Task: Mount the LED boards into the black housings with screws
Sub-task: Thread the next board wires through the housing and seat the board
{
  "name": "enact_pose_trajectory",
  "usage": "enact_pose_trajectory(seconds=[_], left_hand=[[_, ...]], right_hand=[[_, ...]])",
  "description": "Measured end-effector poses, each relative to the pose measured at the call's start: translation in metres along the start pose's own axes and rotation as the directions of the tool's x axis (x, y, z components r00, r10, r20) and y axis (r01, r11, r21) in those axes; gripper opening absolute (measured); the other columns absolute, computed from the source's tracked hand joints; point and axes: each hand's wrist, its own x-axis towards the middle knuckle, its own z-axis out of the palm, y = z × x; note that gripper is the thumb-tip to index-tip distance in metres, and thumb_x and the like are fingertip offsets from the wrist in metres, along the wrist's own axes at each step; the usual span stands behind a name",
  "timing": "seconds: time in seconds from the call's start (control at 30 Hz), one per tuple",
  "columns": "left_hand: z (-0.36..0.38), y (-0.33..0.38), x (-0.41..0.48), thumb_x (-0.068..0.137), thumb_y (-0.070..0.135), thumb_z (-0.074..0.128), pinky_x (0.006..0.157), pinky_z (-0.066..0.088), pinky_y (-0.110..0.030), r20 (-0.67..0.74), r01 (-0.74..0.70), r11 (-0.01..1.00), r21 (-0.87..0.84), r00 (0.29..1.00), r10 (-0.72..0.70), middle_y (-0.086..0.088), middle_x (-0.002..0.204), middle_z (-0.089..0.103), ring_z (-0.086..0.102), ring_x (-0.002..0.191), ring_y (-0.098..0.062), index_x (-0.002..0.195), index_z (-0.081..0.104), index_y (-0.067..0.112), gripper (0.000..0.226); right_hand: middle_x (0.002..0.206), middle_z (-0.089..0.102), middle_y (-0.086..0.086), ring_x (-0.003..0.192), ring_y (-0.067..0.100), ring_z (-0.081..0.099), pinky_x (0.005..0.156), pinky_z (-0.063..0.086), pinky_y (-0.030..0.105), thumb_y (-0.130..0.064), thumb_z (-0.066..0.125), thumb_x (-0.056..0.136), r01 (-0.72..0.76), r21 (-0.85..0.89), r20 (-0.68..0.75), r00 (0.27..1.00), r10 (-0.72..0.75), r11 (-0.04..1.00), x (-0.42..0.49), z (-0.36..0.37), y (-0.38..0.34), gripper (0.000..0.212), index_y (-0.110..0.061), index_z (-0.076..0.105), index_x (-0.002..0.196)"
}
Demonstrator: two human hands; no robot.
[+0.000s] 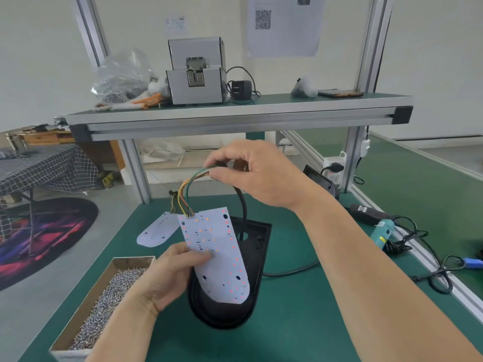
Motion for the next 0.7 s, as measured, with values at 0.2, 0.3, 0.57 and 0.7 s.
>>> enact_pose_trajectory(seconds=[0.2, 0.3, 0.57, 0.7], left_hand=[[0.003, 0.008, -0.003, 0.082, 0.018, 0.06, 0.076, 0.061, -0.035, -0.136, -0.123, 0.965, -0.23, 0.986, 0.094, -0.012, 0.099, 0.076, 0.074, 0.088, -0.022, 0.094, 0.08, 0.008, 0.025], [0.008, 0.014, -0.003, 0.079, 0.017, 0.064, 0.078, 0.061, -0.036, -0.188, -0.154, 0.969, -0.191, 0.975, 0.118, -0.018, 0.103, 0.075, 0.073, 0.089, -0.025, 0.097, 0.078, 0.003, 0.027], [0.02, 0.018, -0.007, 0.077, 0.02, 0.068, 0.073, 0.059, -0.031, -0.178, -0.232, 0.97, -0.067, 0.96, 0.218, -0.017, 0.106, 0.075, 0.074, 0.09, -0.024, 0.097, 0.079, 0.009, 0.025], [0.024, 0.021, -0.012, 0.078, 0.022, 0.069, 0.077, 0.058, -0.028, -0.12, -0.251, 0.968, 0.009, 0.961, 0.251, -0.015, 0.108, 0.075, 0.073, 0.096, -0.024, 0.1, 0.079, 0.012, 0.026]], right_hand=[[0.087, 0.068, 0.002, 0.069, 0.015, 0.072, 0.075, 0.057, 0.033, -0.008, 0.071, 0.092, -0.091, -0.023, 0.068, 0.993, 0.092, 0.996, -0.013, 0.008, 0.003, 0.006, -0.004, 0.066, 0.092], [0.097, 0.061, 0.004, 0.08, 0.018, 0.068, 0.083, 0.052, 0.038, -0.007, 0.072, 0.089, -0.044, -0.167, 0.073, 0.996, 0.057, 0.985, -0.019, 0.011, 0.011, 0.004, -0.006, 0.07, 0.093], [0.087, 0.055, 0.006, 0.077, 0.033, 0.054, 0.072, 0.046, 0.048, -0.008, 0.057, 0.095, 0.096, -0.45, 0.092, 0.994, -0.061, 0.888, -0.038, 0.036, 0.032, 0.005, -0.005, 0.06, 0.092], [0.082, 0.062, 0.005, 0.074, 0.034, 0.056, 0.065, 0.048, 0.044, -0.01, 0.059, 0.095, 0.12, -0.501, 0.01, 0.991, -0.132, 0.857, -0.042, 0.037, 0.041, 0.008, -0.009, 0.067, 0.094]])
